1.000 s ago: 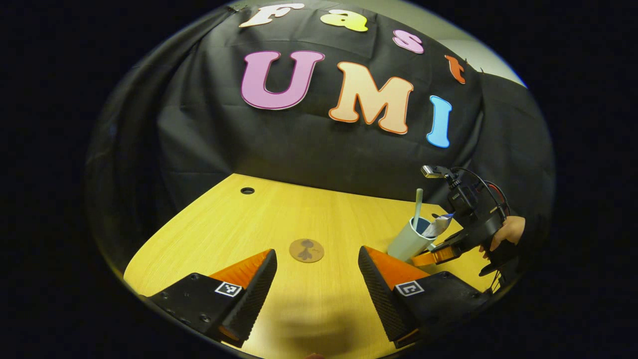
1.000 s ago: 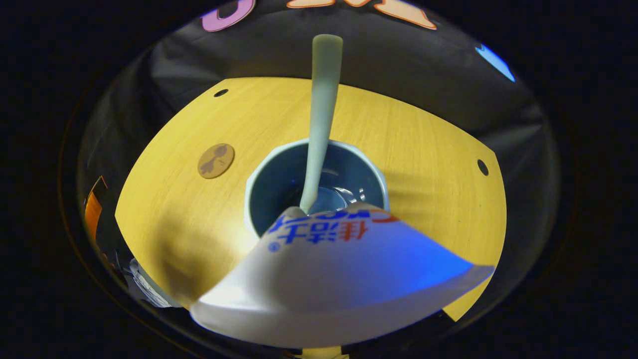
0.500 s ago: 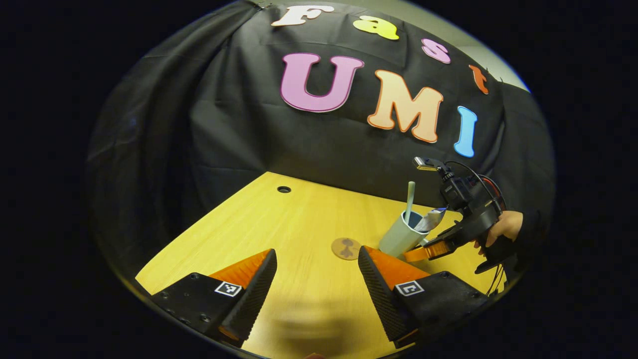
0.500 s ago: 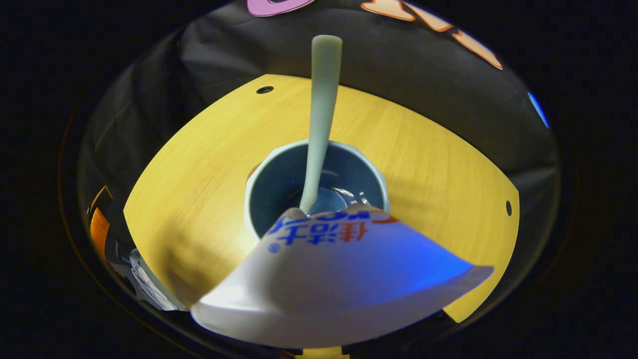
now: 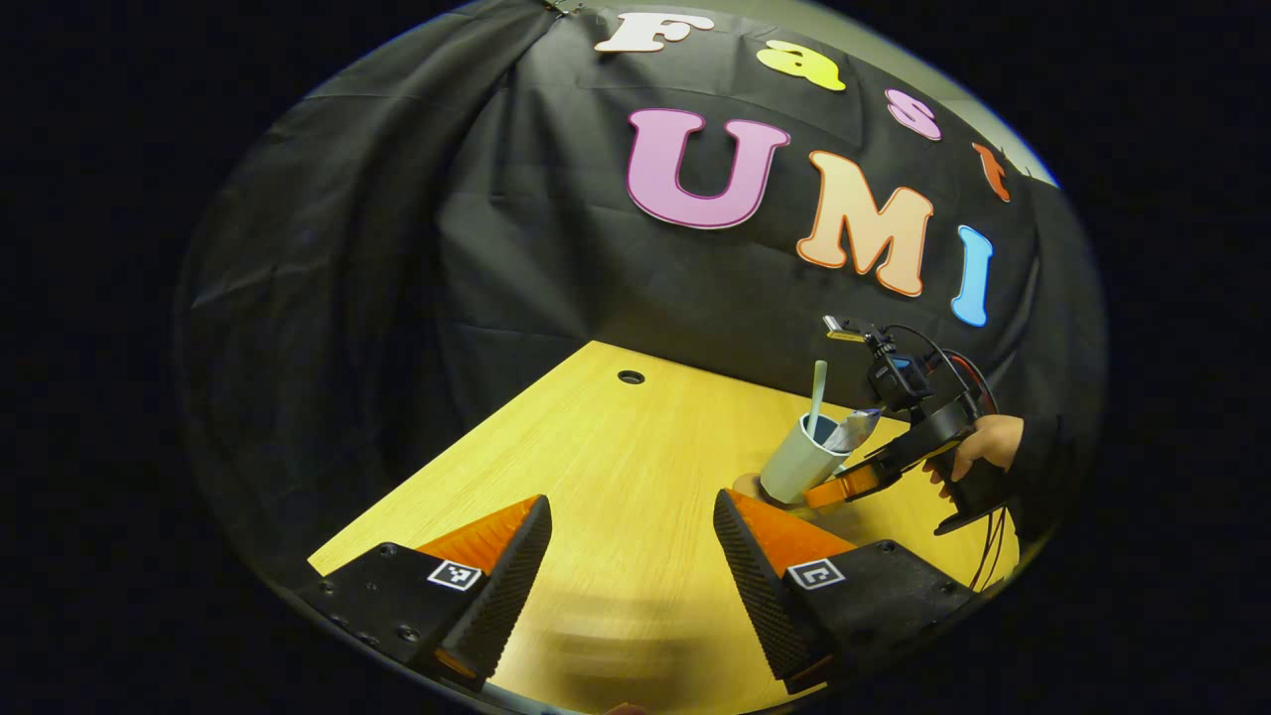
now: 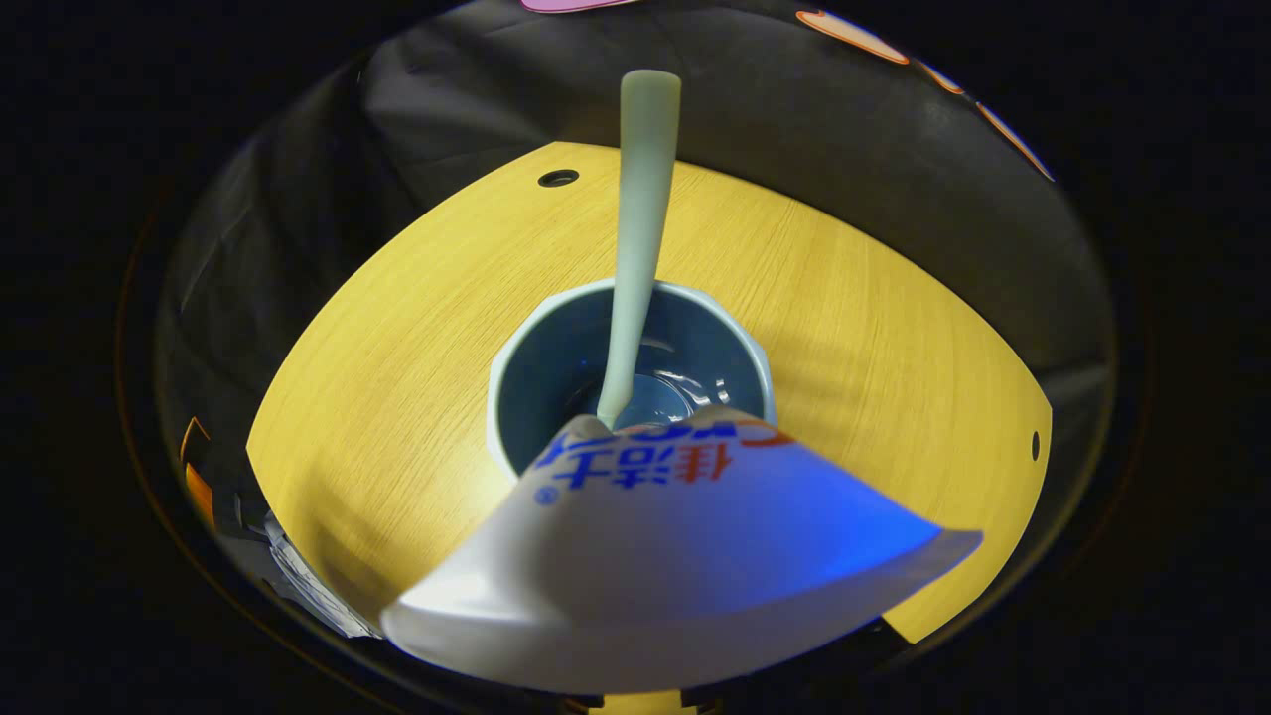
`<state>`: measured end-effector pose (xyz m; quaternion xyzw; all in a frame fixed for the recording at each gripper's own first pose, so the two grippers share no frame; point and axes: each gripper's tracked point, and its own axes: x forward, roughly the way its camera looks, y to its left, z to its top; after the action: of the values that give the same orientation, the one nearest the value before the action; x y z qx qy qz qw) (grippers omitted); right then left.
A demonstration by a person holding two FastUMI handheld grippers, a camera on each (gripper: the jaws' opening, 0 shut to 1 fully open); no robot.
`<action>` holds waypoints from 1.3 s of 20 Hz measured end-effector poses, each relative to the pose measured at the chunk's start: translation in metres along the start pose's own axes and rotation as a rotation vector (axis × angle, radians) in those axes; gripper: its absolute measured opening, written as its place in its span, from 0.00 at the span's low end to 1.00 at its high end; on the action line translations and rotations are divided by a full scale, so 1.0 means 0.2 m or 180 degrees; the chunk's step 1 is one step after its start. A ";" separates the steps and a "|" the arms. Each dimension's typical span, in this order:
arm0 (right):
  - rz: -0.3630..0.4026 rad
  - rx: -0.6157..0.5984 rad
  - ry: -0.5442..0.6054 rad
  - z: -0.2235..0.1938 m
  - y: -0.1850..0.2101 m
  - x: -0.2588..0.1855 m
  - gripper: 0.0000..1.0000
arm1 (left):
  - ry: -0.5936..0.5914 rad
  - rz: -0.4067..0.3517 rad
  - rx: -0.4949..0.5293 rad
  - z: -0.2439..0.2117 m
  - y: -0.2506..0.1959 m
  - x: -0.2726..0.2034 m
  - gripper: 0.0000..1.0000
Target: Put the toothbrush and toothpaste on the desktop into the cup, then pick up the cup and place it on the coaster on the desktop.
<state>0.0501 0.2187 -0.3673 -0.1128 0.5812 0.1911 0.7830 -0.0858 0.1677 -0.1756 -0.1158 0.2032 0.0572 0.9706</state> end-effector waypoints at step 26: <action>-0.0416 0.0666 -0.2631 0.01 -0.58 -1.31 0.99 | -0.0602 -0.0733 0.0459 0.40 -1.04 0.10 0.95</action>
<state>0.0346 0.0711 -0.1220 0.0167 0.2265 0.1102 0.9676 -0.0054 -0.0123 -0.0711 -0.0625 0.0998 -0.0585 0.9913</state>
